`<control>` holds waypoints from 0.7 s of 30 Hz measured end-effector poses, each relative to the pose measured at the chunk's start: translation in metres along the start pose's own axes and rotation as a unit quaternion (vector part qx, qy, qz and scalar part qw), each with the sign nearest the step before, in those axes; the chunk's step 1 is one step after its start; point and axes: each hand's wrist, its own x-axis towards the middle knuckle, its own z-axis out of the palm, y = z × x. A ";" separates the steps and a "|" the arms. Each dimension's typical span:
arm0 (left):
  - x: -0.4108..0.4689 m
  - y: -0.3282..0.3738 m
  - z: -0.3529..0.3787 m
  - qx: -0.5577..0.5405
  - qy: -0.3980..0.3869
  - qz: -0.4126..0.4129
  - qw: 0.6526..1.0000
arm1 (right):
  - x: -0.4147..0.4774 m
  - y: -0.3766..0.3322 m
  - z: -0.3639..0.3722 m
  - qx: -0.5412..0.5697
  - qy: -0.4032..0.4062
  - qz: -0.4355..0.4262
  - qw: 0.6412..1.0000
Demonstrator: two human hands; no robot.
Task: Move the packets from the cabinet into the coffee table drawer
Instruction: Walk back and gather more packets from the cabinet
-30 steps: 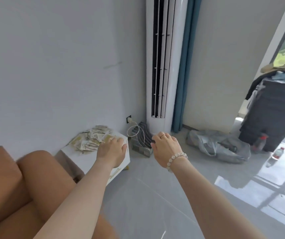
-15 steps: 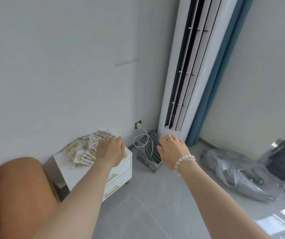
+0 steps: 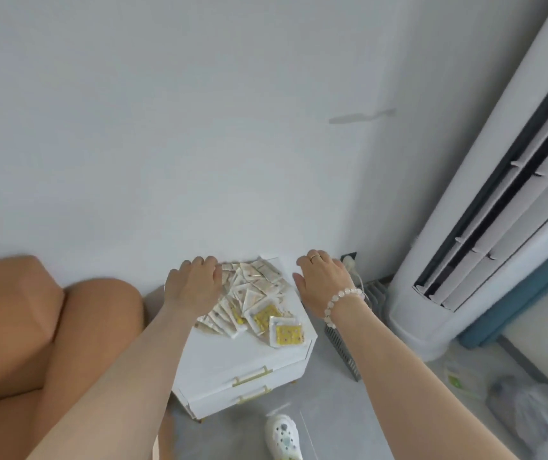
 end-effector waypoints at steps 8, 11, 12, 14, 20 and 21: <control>0.121 -0.017 0.054 0.046 -0.063 -0.069 0.995 | 0.170 0.036 0.056 0.032 -0.075 -0.037 0.996; 0.151 -0.023 0.079 0.048 -0.102 -0.088 0.990 | 0.213 0.039 0.090 0.031 -0.135 -0.052 0.989; 0.158 -0.026 0.088 0.046 -0.115 -0.095 0.988 | 0.225 0.037 0.101 0.027 -0.154 -0.061 0.986; 0.171 -0.033 0.107 0.038 -0.142 -0.121 0.982 | 0.248 0.033 0.125 0.023 -0.189 -0.078 0.979; 0.182 -0.043 0.166 -0.014 -0.208 -0.184 0.961 | 0.278 0.025 0.204 -0.008 -0.288 -0.073 0.955; 0.182 -0.043 0.179 -0.024 -0.219 -0.194 0.956 | 0.277 0.028 0.218 -0.017 -0.312 -0.063 0.948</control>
